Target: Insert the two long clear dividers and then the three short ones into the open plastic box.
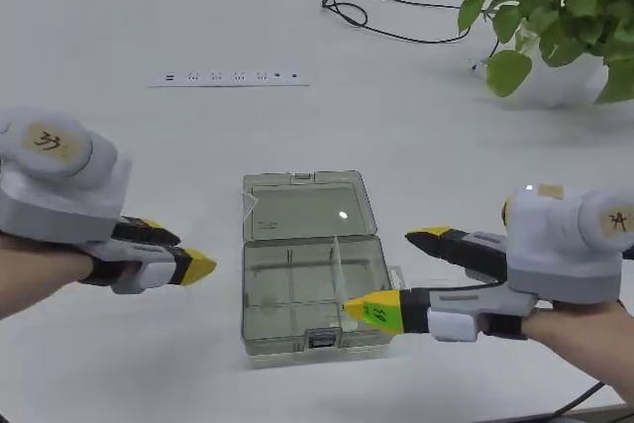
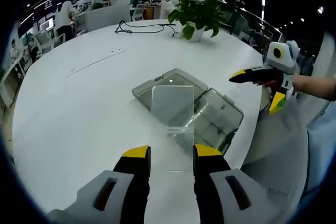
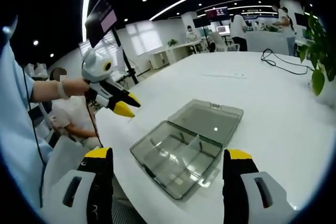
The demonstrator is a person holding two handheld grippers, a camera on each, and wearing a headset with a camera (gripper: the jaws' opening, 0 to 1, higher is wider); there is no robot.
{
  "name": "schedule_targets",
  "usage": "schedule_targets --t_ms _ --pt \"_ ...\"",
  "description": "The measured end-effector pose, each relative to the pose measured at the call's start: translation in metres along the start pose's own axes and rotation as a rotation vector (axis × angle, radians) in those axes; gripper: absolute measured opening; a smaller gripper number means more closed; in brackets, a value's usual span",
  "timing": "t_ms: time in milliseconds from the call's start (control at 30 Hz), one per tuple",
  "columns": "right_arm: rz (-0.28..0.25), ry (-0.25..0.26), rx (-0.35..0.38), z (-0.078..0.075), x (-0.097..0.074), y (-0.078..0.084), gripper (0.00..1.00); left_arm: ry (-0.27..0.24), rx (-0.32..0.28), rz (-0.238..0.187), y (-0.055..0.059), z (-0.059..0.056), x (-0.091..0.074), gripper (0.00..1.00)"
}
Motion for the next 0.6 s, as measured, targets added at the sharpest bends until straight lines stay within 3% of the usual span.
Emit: schedule_targets --t_ms 167,300,533,600 --pt "-0.05 0.003 0.075 0.005 0.006 -0.013 0.76 -0.013 0.02 -0.034 -0.007 -0.009 0.011 0.3" --pt "-0.081 -0.003 0.127 0.014 0.016 -0.023 0.7 -0.021 0.008 -0.087 -0.015 -0.019 0.021 0.3" --pt "-0.065 -0.003 0.185 0.023 0.031 -0.029 0.53 -0.023 -0.003 -0.157 -0.026 -0.034 0.036 0.3" --pt "-0.068 -0.015 0.23 0.021 0.035 -0.033 0.46 -0.023 -0.006 -0.164 -0.028 -0.037 0.04 0.3"
Point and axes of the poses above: the centre of the closed fingertips' face, and the gripper's own axes: x roughly forward along the fingers, z roughly to its left, y roughly out of its underside, the point moved 8 cm from there along -x, roughly backward along the fingers, and after that the axes turned 15 degrees about y, right-handed, at the moved point
